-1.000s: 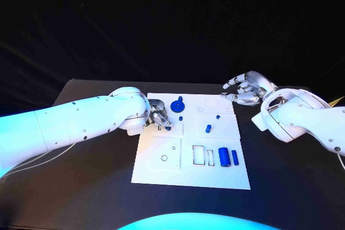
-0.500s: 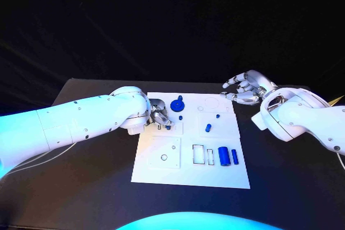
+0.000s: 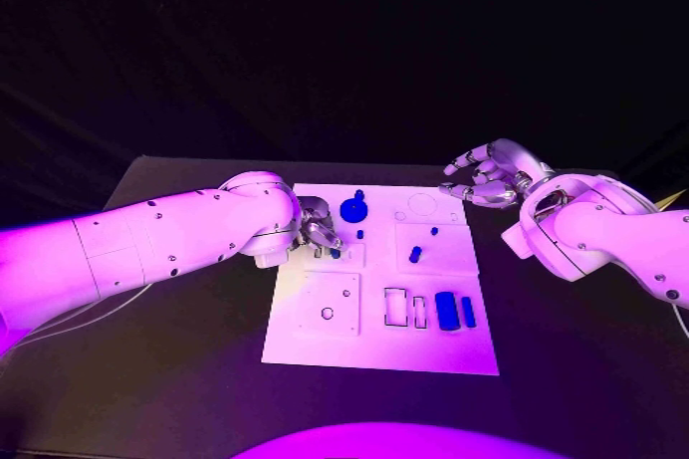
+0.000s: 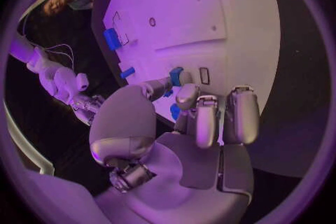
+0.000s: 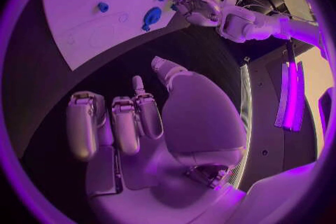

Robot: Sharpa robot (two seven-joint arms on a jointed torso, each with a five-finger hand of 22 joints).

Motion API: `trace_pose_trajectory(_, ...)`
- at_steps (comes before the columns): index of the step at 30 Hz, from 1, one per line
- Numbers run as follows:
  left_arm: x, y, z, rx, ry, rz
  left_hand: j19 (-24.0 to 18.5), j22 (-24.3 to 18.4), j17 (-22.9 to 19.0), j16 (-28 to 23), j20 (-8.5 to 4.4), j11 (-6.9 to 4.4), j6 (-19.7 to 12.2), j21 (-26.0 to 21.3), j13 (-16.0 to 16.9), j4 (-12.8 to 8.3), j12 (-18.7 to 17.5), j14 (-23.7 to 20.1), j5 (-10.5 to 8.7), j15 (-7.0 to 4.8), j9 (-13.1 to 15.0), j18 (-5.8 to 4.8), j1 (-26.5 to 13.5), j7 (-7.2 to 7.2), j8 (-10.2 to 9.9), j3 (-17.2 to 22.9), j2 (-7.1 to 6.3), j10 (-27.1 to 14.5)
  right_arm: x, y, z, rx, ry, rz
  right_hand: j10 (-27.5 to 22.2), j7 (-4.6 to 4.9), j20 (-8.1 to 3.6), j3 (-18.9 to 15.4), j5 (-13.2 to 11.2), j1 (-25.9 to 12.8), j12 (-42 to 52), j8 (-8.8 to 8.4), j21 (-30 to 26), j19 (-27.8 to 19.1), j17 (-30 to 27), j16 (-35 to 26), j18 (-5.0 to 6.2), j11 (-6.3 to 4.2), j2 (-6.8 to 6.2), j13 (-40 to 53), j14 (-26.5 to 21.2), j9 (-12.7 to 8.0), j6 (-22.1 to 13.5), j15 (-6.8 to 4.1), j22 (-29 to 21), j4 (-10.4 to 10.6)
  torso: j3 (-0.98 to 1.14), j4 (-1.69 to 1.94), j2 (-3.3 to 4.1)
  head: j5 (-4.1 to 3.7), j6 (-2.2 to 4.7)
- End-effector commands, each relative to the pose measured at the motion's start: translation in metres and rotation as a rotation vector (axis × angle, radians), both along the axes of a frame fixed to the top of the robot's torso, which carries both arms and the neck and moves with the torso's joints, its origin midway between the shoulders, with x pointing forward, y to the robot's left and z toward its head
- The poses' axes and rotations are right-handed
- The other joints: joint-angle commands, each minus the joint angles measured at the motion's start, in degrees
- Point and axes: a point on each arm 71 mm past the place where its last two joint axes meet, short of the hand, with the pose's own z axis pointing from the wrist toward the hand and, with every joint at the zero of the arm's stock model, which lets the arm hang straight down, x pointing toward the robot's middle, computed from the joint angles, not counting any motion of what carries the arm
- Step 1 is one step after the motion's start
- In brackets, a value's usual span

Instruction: Assemble the parts on the task board

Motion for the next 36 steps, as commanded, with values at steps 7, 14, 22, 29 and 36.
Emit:
trace_pose_trajectory(7, -0.002, -0.001, -0.005, 0.005, 0.019, -0.01, 0.3, 1.43, 13.97, 0.27, -0.28, -0.1, 0.85, 0.02, 0.1, 3.28, -0.18, 5.59, 0.14, -0.39, 0.45, -0.85, -2.43, -0.16, -0.89, -7.8, -1.43, 0.01, -0.001, 0.001, 0.001, 0.001, -0.009, 0.013, -0.47, -0.2, 0.18, 0.16, 0.29, -0.29, -0.21, 0.32, -0.35, 1.4, 15.08, 0.36, 0.37, 0.1, -0.12, 7.03, 5.98, -0.08, 0.25, -0.02, 9.85, 0.32, -0.01, 0.04, 0.0, -0.05, 0.07)
trace_pose_trajectory(14, -0.001, 0.001, -0.005, 0.005, 0.017, -0.003, 0.37, 1.5, 13.98, 0.26, -0.31, -0.14, 1.12, -0.06, 0.29, 7.25, -0.17, 5.59, 0.18, -0.42, 0.74, -0.86, -2.43, -0.22, -1.47, -14.05, -1.75, 0.07, -0.001, 0.0, 0.001, 0.002, -0.009, 0.012, -0.53, -0.2, 0.17, 0.15, 0.28, -0.33, -0.28, 0.32, -0.43, 1.36, 15.08, 0.36, 0.38, 0.1, -0.13, 6.96, 5.98, -0.08, 0.24, -0.02, 9.8, 0.34, -0.01, 0.0, -0.01, 0.01, 0.0)
trace_pose_trajectory(22, -0.001, 0.004, -0.005, 0.005, 0.013, 0.006, 0.43, 1.59, 14.07, 0.31, -0.36, -0.21, 1.24, -0.07, 0.5, 8.91, -0.08, 5.62, 0.1, -0.48, 0.89, -0.87, -2.05, -0.3, -1.67, -16.47, -1.92, 0.2, -0.001, 0.0, 0.001, 0.002, -0.009, 0.011, -0.53, -0.2, 0.17, 0.15, 0.28, -0.33, -0.28, 0.32, -0.43, 1.36, 15.08, 0.36, 0.38, 0.1, -0.13, 6.96, 5.98, -0.08, 0.24, -0.02, 9.8, 0.34, -0.01, -0.02, 0.02, 0.07, 0.03)
trace_pose_trajectory(29, -0.002, 0.01, 0.001, -0.014, 0.001, 0.019, 0.4, 1.55, 13.92, 0.22, -0.36, -0.21, 1.25, -0.09, 0.29, 9.03, -0.23, 5.57, 0.1, -0.49, 0.92, -0.86, -2.05, -0.3, -1.7, -16.79, -1.89, 0.08, -0.001, -0.001, 0.001, 0.003, -0.011, 0.008, -0.55, -0.19, 0.17, 0.14, 0.25, -0.46, -0.3, 0.33, -0.51, 1.32, 15.08, 0.36, 0.4, 0.1, -0.18, 6.95, 5.98, -0.09, 0.21, -0.01, 9.75, 0.45, 0.01, -0.02, -0.04, -0.06, 0.28)
trace_pose_trajectory(36, -0.001, 0.014, 0.02, -0.074, -0.011, 0.041, -0.74, 0.17, 13.06, -0.31, -0.33, -0.01, 0.6, -0.71, -0.69, 9.11, -1.02, 5.27, 0.15, -0.34, 0.97, -0.55, -1.82, -0.07, -2.16, -18.26, -1.74, -0.81, 0.0, -0.003, 0.001, 0.002, -0.012, 0.002, -0.58, -0.19, 0.17, 0.14, 0.24, -0.5, -0.33, 0.34, -0.5, 1.33, 15.08, 0.36, 0.4, 0.1, -0.19, 6.91, 5.98, -0.09, 0.2, -0.01, 9.76, 0.47, 0.07, 0.02, -0.1, 0.0, 0.69)
